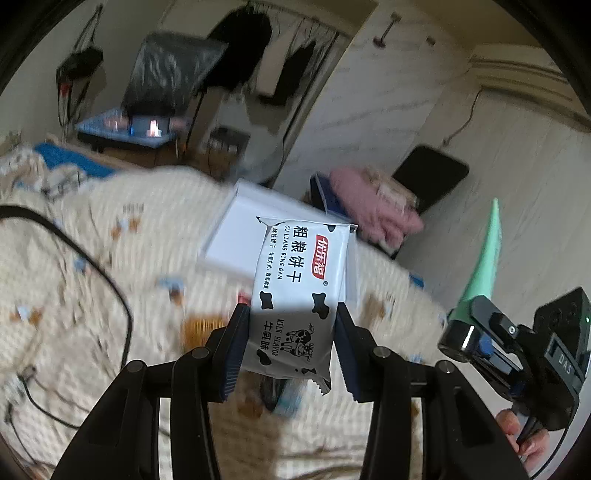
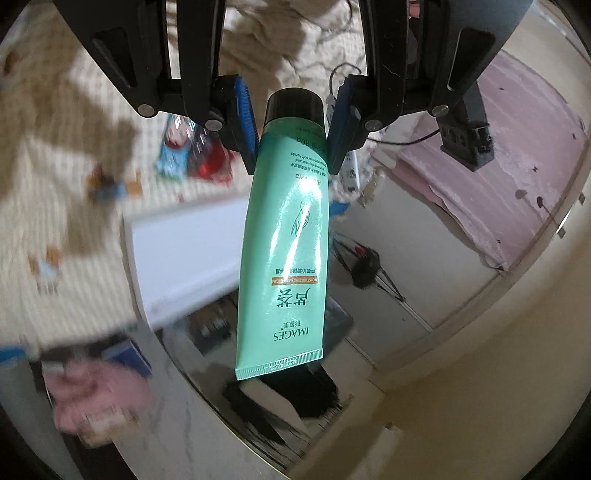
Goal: Organize objects
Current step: 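Carry the biscuit packet and green tube over the white tray with both tools, then lower the packet and tube into the tray and open both tools, then withdraw both tools from the tray back over the remaining items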
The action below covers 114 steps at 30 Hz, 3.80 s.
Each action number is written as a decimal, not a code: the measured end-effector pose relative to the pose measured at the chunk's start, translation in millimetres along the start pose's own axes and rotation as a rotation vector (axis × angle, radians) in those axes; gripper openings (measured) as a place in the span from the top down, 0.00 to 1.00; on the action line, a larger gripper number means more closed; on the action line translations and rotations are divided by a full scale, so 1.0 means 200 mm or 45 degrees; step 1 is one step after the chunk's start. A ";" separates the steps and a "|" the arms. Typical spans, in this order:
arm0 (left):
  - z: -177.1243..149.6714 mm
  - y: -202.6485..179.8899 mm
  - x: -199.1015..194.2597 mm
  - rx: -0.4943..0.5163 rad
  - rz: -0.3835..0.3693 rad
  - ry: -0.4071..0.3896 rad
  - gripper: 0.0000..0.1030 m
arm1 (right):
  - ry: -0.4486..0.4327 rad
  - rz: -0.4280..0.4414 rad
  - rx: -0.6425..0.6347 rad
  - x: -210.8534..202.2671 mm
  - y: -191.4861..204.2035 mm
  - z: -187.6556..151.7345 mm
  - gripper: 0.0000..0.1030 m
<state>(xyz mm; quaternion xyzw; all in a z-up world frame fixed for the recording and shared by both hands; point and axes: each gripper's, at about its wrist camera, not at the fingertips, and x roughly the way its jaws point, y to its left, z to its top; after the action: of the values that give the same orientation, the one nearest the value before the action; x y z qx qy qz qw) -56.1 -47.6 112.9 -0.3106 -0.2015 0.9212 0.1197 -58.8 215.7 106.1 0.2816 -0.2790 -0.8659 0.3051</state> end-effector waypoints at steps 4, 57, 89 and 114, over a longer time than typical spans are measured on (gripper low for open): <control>0.26 -0.07 -0.15 -0.053 -0.180 -0.175 0.53 | -0.103 0.072 -0.032 -0.05 0.09 0.17 0.64; 0.07 0.32 1.30 0.209 0.393 0.109 0.53 | 0.137 -1.036 -0.401 1.09 -0.54 0.04 0.64; 0.06 0.19 1.22 0.349 0.417 0.055 0.40 | 0.010 -0.949 -0.490 1.06 -0.40 0.07 0.64; -0.12 -0.08 0.06 0.294 0.341 -0.236 0.28 | -0.188 -0.482 -0.476 0.19 0.28 -0.02 0.64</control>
<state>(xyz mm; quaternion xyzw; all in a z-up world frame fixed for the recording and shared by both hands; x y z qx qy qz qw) -49.7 -21.6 97.1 -0.2326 -0.0615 0.9705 0.0120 -59.6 151.4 128.6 0.2035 -0.0782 -0.9622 0.1634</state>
